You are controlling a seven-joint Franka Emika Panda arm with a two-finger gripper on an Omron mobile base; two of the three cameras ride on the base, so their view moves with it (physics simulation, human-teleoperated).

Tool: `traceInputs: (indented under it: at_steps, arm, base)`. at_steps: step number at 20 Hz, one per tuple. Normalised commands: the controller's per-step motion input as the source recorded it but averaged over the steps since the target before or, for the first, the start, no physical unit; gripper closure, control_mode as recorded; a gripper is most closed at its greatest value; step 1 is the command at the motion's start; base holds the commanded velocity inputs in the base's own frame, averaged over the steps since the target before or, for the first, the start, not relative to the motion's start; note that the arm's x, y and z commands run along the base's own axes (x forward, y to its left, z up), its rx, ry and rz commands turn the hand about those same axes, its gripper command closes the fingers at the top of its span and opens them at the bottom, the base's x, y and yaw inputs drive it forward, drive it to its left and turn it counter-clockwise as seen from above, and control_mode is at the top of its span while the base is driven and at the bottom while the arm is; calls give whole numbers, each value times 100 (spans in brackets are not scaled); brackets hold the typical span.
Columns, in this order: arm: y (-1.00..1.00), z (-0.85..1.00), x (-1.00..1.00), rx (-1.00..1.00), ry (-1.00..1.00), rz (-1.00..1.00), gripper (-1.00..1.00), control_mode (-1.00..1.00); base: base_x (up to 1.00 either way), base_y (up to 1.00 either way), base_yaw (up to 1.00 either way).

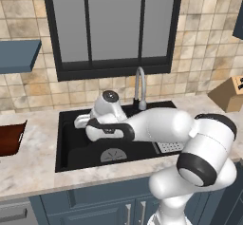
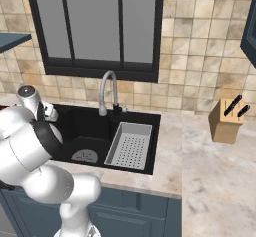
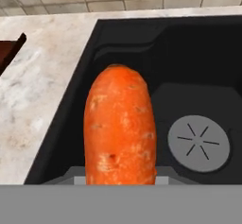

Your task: Pick up all produce items and place them in the sink. Turn on the sink faucet to wash them. Then turn the sink off and put them in the tray.

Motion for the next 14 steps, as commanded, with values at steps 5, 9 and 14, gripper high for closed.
traceInputs:
  at_steps: [5,9,14]
  arm:
    - [37,21,0,0,1,16,100,-100]
    - [47,9,0,0,2,23,100,-100]
    - [54,0,0,0,0,29,100,-100]
  base:
    - [0,0,0]
    - [0,0,0]
    - [0,0,0]
